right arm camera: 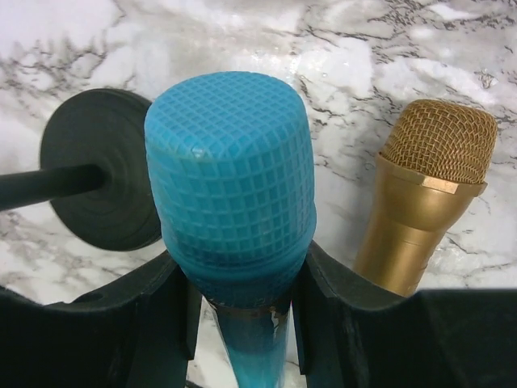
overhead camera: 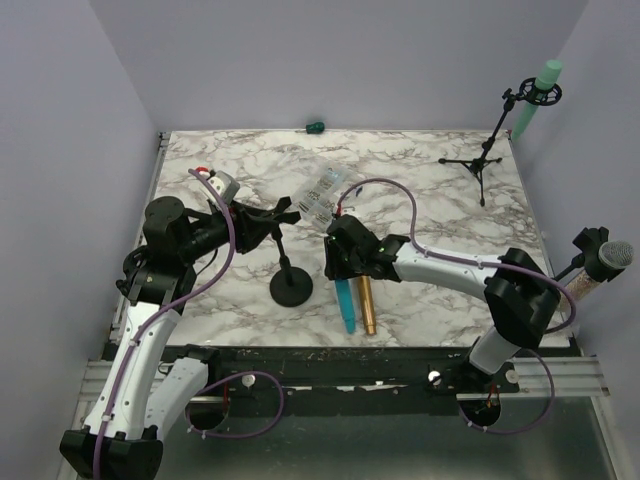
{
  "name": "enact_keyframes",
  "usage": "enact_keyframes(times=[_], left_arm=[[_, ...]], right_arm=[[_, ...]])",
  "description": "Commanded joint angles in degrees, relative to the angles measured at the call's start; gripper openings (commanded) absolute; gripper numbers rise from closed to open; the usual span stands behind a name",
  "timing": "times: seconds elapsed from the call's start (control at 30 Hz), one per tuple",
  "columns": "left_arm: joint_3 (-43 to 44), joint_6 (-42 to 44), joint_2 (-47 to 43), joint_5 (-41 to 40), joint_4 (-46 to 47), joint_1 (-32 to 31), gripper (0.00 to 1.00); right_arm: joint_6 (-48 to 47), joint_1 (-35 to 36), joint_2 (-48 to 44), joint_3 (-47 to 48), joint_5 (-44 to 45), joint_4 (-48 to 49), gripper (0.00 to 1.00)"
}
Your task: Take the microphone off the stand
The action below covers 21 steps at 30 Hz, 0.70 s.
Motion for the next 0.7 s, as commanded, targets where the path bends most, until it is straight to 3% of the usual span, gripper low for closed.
enact_keyframes(times=[0.0,0.17,0.3,0.5,0.67], left_arm=[[-0.2,-1.2,-1.3,-0.5,3.1,-0.4,0.1],[-0.4,-1.6,-1.4,-0.1,3.3,-0.4,0.1],[-0.4,-1.8,-1.4,0.0,3.5,-0.4,0.11],[-0.4,-2.1,-1.3,0.3,3.6,-0.5,0.12],[-0.5,-2.2,-1.2,0.5,3.8,-0.4,0.12]], right_arm=[[4.7,-0.3,3.9,0.2,5.1,-0.5,0.01],[6.8,-0.5,7.1,1.4,5.7,-0.4,0.01],[7.7,-0.5,8.7,1.4,6.4,0.8,0.11],[8.4,-0.5,9.7,1.6,7.1,2.9,0.15],[8.1,-0.5,10.5,2.4,8.2,3.3,0.25]])
